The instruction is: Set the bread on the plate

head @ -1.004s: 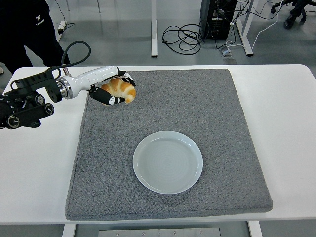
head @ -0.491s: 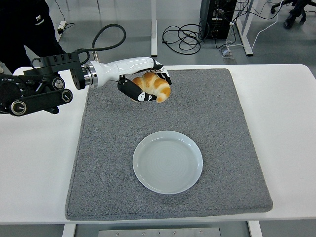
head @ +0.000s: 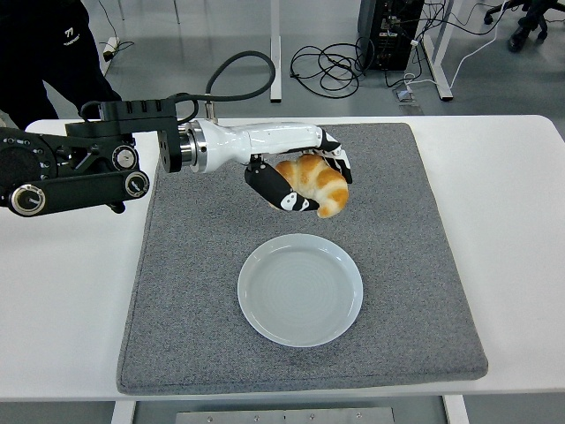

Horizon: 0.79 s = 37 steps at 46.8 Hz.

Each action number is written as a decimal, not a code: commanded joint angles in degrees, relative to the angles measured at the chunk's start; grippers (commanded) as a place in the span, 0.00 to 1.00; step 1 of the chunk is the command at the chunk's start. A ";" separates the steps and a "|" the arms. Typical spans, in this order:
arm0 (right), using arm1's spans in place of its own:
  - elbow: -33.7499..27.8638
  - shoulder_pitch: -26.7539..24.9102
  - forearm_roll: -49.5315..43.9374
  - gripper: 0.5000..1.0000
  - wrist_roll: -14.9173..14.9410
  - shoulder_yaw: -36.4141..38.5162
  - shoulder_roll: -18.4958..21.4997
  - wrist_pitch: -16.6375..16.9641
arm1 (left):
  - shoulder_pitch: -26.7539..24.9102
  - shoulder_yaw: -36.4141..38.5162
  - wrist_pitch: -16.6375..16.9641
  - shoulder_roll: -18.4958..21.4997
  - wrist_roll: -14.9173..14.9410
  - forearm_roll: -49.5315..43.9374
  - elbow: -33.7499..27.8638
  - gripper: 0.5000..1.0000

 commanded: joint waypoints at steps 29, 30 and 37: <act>0.00 0.09 0.00 1.00 0.01 -0.01 0.00 0.00 | 11.22 -0.16 5.86 -0.15 -0.41 15.20 -1.40 0.00; 0.00 0.09 0.00 1.00 0.01 -0.01 0.00 0.00 | 11.75 -0.16 6.12 -0.15 -0.41 15.72 -1.40 0.00; 0.00 0.09 0.00 1.00 0.01 -0.01 0.00 0.00 | 14.39 -0.24 8.67 -0.33 -0.76 19.07 -1.31 0.00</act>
